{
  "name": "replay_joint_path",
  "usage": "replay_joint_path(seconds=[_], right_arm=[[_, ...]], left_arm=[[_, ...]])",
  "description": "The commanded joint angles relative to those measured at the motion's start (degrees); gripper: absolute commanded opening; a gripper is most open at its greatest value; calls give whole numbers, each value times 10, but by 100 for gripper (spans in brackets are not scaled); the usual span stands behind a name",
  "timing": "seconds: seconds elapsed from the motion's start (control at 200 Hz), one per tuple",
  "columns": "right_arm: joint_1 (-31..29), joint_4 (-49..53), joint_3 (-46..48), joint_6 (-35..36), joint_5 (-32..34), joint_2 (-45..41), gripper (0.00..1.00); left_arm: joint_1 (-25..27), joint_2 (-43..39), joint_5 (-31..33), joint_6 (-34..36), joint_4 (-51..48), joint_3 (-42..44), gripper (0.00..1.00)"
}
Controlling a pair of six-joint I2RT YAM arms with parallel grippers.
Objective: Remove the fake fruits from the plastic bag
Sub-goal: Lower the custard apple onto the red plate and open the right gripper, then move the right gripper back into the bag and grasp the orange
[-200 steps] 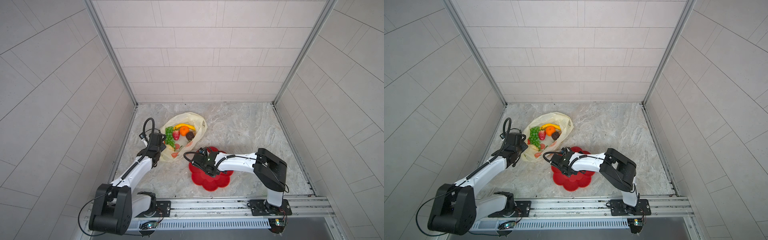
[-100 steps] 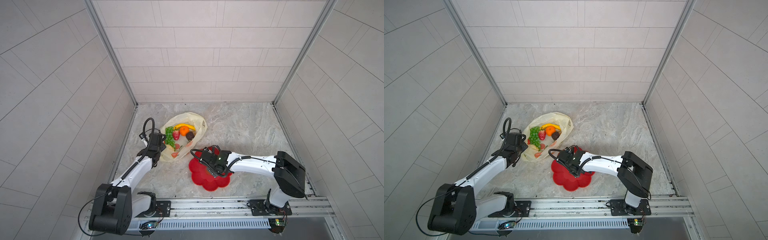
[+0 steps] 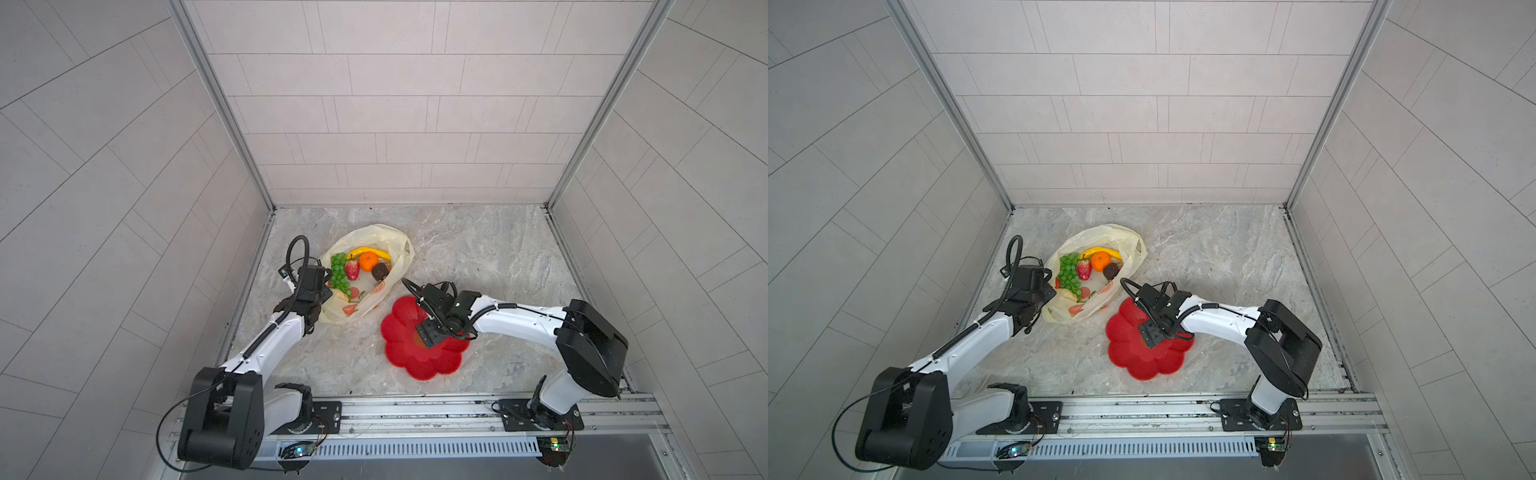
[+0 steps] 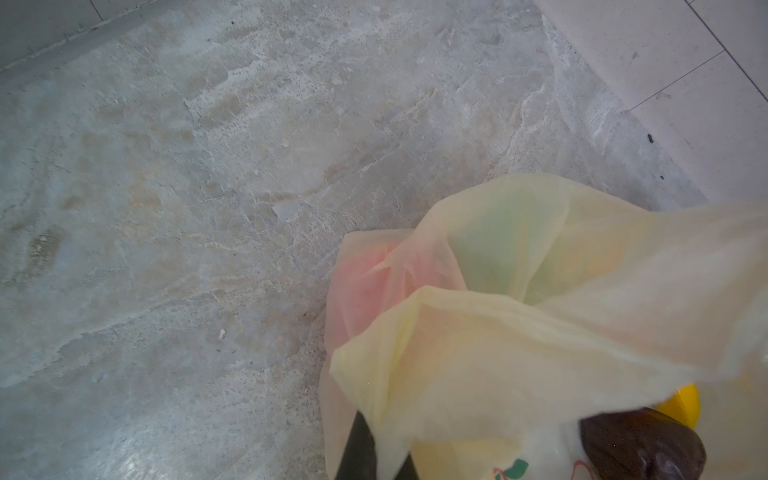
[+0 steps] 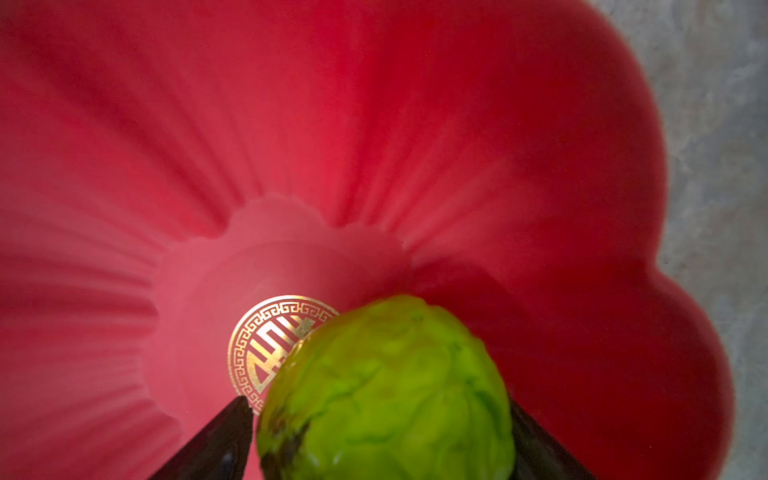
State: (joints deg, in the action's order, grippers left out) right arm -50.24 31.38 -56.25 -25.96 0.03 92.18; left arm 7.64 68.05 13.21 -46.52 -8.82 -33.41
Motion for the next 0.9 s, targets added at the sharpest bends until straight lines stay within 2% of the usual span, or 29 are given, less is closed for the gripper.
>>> replay_joint_path(seconds=[0.0, 0.07, 0.2, 0.285, 0.35, 0.45, 0.685, 0.896], right_arm=[[-1, 21, -15, 1, 19, -28, 90], [-2, 35, -29, 11, 43, -39, 89], [-2, 42, -61, 38, 69, -54, 88], [3, 36, -91, 55, 66, -54, 86], [5, 31, -123, 65, 63, -43, 85], [7, 8, -173, 78, 55, -15, 82], [12, -59, -305, 110, 1, 99, 79], [30, -26, -461, 118, -10, 243, 75]], left_arm=[[-1, 5, -12, 12, 6, -12, 0], [-1, 14, -33, 20, 18, -15, 0], [3, 62, -118, 46, 51, -35, 0], [17, 89, -141, 47, 56, -49, 0], [30, 104, -162, 77, 59, -64, 0], [35, 121, -191, 73, 64, -73, 0], [36, 78, -143, 71, 58, -56, 0], [35, 26, -80, 37, 50, -23, 0]])
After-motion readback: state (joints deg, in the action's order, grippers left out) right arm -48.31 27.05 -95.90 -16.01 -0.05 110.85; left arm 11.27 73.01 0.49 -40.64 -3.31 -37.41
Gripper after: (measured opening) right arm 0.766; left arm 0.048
